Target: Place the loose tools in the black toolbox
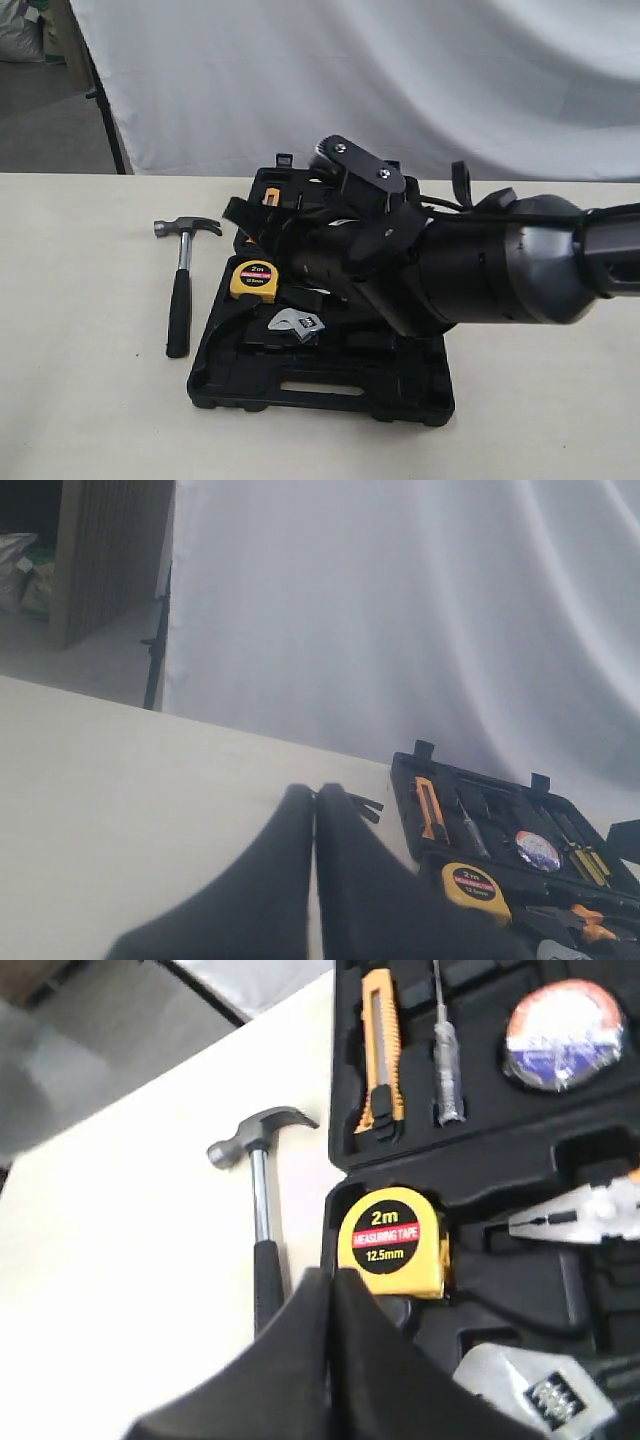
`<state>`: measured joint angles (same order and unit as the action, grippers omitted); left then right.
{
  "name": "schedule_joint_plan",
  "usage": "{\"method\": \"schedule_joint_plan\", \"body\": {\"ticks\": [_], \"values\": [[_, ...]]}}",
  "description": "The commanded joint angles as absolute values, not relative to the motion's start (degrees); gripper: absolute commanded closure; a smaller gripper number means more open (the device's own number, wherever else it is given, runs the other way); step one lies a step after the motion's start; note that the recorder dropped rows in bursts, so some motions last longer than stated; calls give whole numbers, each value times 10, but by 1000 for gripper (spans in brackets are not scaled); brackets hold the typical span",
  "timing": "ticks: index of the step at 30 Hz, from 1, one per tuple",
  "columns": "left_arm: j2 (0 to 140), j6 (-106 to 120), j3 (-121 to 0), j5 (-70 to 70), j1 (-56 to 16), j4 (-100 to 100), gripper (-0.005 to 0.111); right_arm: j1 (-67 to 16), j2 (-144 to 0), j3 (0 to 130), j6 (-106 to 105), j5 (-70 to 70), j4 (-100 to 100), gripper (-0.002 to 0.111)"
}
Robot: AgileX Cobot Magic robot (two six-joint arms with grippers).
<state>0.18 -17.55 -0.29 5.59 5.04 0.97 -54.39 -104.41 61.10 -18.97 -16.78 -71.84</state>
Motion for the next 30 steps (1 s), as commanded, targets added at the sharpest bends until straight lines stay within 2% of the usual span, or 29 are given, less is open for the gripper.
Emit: {"method": "schedule_joint_plan", "body": {"ticks": [1, 5, 8, 14, 21, 30], "values": [[0, -178, -4, 51, 44, 13, 106, -544, -1024, 606, -415, -133, -699, 109], [0, -178, -4, 51, 43, 13, 106, -540, -979, 598, -574, -83, -702, 109], [0, -178, -4, 51, 43, 13, 106, -537, -937, 601, -602, -87, -702, 109], [0, -178, -4, 51, 43, 13, 106, -455, -874, 629, -633, 75, -683, 109], [0, -178, -4, 51, 43, 13, 106, -327, -882, 632, -593, 257, -468, 109], [0, -178, -4, 51, 43, 13, 106, -315, -956, 706, -531, 456, -231, 109]]}}
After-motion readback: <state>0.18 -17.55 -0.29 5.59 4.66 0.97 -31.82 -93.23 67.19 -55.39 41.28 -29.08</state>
